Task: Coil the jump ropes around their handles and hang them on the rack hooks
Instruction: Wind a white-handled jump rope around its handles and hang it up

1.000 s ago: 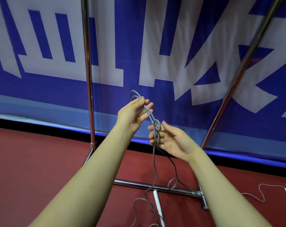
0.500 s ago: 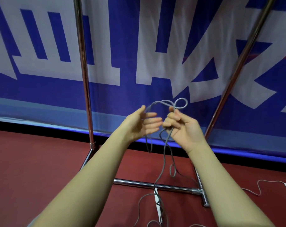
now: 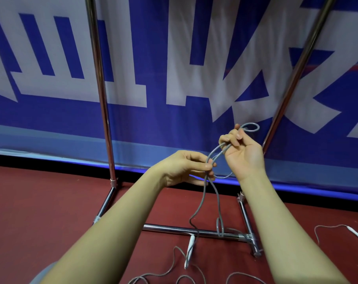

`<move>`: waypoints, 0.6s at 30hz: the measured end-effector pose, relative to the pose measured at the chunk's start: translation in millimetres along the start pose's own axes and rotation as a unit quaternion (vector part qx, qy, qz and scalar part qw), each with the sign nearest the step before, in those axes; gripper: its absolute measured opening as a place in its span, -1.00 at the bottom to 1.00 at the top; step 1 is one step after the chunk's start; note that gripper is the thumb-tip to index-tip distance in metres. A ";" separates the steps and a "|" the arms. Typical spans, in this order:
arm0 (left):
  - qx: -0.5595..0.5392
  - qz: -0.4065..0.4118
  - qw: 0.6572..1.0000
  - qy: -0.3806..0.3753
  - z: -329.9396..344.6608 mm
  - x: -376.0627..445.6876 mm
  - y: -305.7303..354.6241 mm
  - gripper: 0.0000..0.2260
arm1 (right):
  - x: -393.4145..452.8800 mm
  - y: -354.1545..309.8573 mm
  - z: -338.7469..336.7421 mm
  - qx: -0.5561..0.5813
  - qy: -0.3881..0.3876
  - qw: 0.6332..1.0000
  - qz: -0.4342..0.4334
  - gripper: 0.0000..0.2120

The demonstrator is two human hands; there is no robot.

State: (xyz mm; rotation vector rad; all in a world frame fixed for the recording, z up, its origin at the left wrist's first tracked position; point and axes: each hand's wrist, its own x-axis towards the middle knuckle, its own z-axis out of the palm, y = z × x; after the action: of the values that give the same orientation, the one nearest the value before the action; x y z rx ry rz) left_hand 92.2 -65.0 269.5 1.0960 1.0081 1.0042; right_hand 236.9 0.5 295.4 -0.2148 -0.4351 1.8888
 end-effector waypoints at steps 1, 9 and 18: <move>-0.004 0.009 1.000 0.008 -0.6 -1.0 2.2 -0.84 | 0.9 -0.5 -1.3 -0.003 0.003 1.000 0.002 -0.89; -0.196 0.118 0.962 0.151 -4.7 1.9 28.9 -0.90 | -0.7 6.3 -12.6 -0.308 -0.049 0.939 0.144 -0.64; -0.358 0.183 0.868 0.292 -16.5 6.9 34.5 -0.98 | -11.9 30.5 -21.8 -0.408 -0.146 0.854 0.290 -0.33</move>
State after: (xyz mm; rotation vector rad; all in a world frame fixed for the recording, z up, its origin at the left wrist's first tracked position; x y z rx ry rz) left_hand 73.6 -49.3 299.7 0.3464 0.7708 1.9080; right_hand 222.5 -15.6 262.6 -0.6866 -1.5227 2.2148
